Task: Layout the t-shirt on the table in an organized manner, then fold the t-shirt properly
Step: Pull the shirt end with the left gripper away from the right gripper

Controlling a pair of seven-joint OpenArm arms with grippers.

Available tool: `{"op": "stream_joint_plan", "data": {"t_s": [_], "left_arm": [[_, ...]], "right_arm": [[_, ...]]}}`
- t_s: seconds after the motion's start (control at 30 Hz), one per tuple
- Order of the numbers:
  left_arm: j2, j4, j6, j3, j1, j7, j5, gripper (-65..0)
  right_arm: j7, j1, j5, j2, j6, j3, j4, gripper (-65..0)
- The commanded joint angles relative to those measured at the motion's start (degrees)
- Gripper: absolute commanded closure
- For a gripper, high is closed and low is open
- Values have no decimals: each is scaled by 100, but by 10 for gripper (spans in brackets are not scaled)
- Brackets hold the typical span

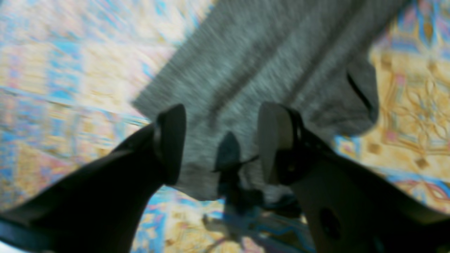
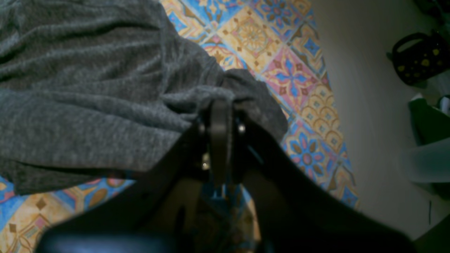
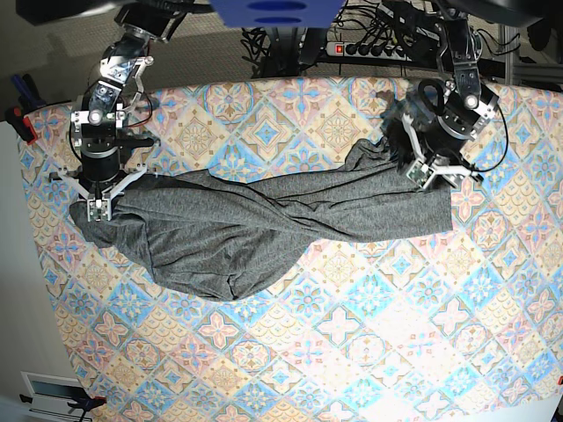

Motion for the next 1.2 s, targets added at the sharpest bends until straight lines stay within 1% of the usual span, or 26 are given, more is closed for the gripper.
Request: {"op": "stream_joint_plan", "data": {"t_s": [0.0, 0.17, 0.3, 0.37, 0.47, 0.63, 0.8, 0.87, 0.93, 1.07, 1.17], "left_arm": [[-42, 88, 36, -35, -41, 57, 36, -334], [-42, -97, 36, -396, -454, 145, 63, -336], [-95, -1037, 36, -519, -1272, 136, 98, -336], [-218, -1644, 36, -457, -1632, 127, 283, -336], [-253, -2215, 36, -185, -1984, 127, 502, -336], [-262, -2321, 36, 88, -2019, 127, 520, -336], [-262, -2321, 36, 61, -1993, 162, 529, -337], [-297, -2347, 36, 52, -1843, 162, 538, -337], [-438, -2365, 36, 88, -1676, 162, 529, -337], [-438, -2373, 36, 96, -1457, 162, 538, -337], [-447, -2760, 36, 96, -1430, 162, 538, -336]], "right_arm": [[137, 60, 22, 41, -42, 11, 112, 0], [137, 60, 22, 41, -42, 11, 112, 0], [137, 60, 22, 41, -42, 11, 112, 0], [137, 60, 22, 41, -42, 11, 112, 0], [137, 60, 22, 41, -42, 11, 112, 0], [137, 60, 22, 41, -42, 11, 112, 0], [137, 60, 22, 41, -42, 11, 112, 0], [137, 60, 22, 41, -42, 11, 112, 0], [137, 69, 22, 41, -42, 11, 112, 0], [137, 60, 22, 41, -42, 11, 112, 0], [137, 60, 22, 41, -42, 11, 112, 0]]}}
